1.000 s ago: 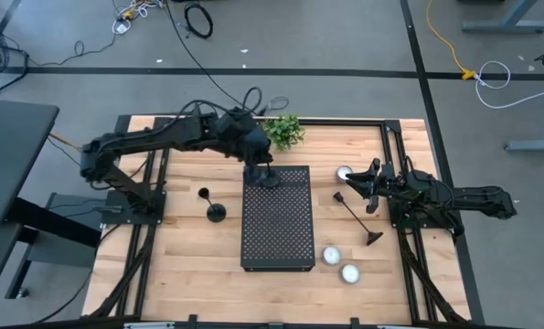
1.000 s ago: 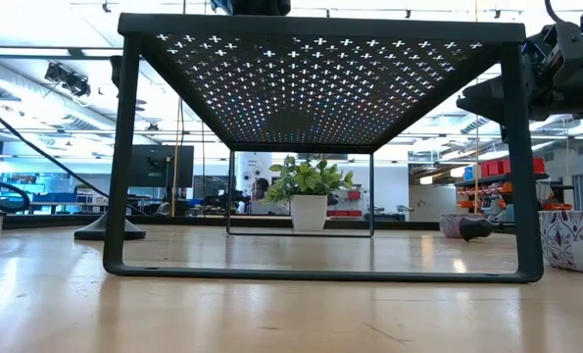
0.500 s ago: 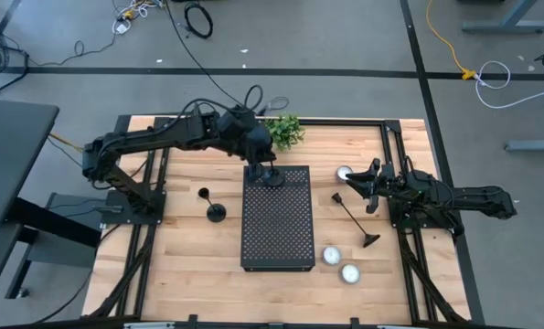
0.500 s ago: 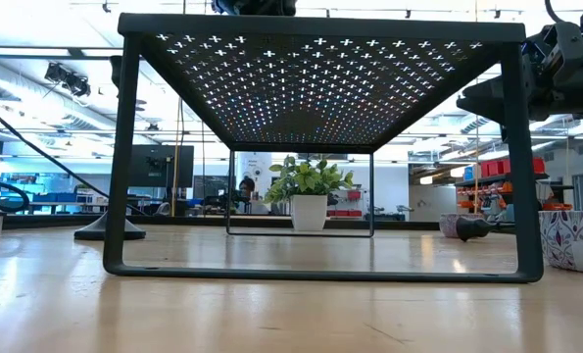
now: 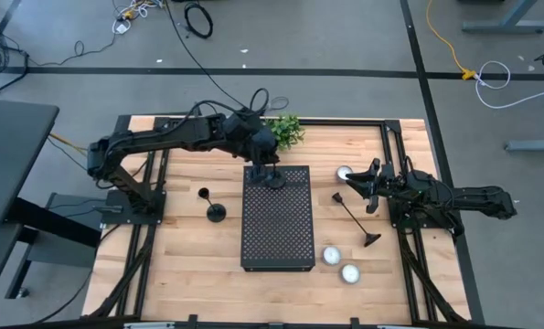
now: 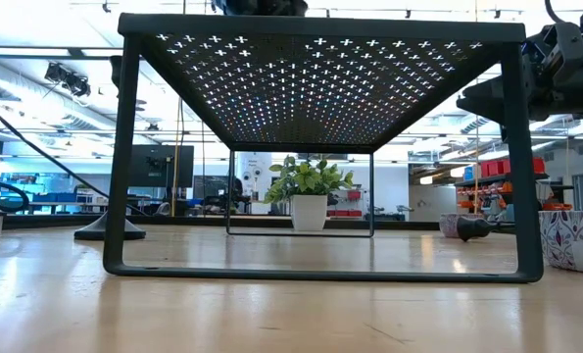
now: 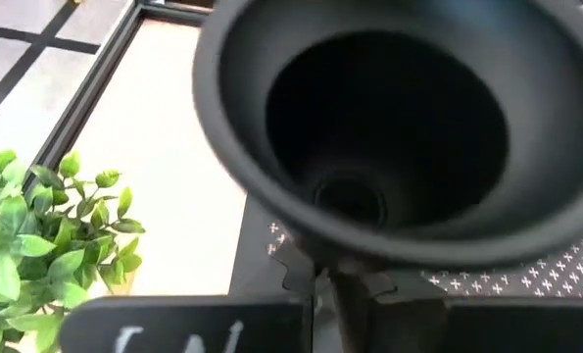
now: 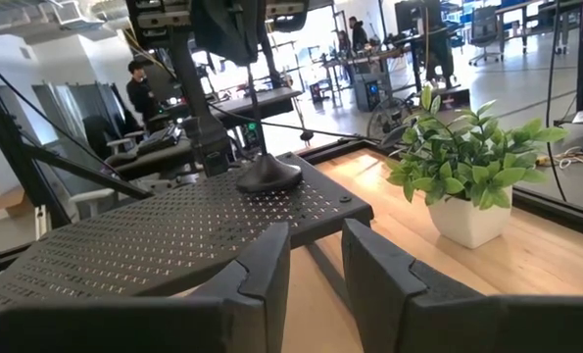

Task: Pick & Place candle stick holders
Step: Put the left black candle holder on the shelf

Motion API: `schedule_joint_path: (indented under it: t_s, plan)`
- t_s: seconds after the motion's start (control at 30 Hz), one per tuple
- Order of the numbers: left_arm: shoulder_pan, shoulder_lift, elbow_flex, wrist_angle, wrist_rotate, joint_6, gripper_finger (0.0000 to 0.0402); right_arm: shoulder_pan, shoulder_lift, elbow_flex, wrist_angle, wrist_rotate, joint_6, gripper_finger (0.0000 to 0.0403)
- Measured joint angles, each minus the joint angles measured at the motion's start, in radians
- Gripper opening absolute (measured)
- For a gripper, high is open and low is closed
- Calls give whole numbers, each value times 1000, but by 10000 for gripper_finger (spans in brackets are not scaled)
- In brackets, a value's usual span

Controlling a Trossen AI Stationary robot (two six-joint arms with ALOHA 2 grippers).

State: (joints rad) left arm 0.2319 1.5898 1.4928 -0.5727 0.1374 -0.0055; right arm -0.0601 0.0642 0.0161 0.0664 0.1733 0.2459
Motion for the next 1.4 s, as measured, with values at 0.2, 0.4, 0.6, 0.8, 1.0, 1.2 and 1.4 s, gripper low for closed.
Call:
schedule_joint_path:
  t_s: [0.2, 0.4, 0.6, 0.8, 1.0, 1.2, 1.4]
  plan:
    - [0, 6, 1, 3, 2, -2, 26, 0, 0, 0, 1, -1, 0, 96]
    - [0, 9, 0, -5, -1, -6, 90, 0, 0, 0, 0, 1, 0, 96]
    - [-1, 9, 0, -3, 7, -8, 141, 0, 0, 0, 0, 1, 0, 96]
    - [0, 6, 0, -8, 13, -8, 197, 0, 0, 0, 0, 2, 0, 96]
    - [1, -25, -1, -67, 2, 11, 233, 0, 0, 0, -1, 2, 0, 96]
    - [0, -109, -1, -185, -26, 18, 236, 0, 0, 0, 0, 1, 0, 96]
    - [-1, -220, 0, -383, -47, 1, 235, 0, 0, 0, 0, 0, 0, 96]
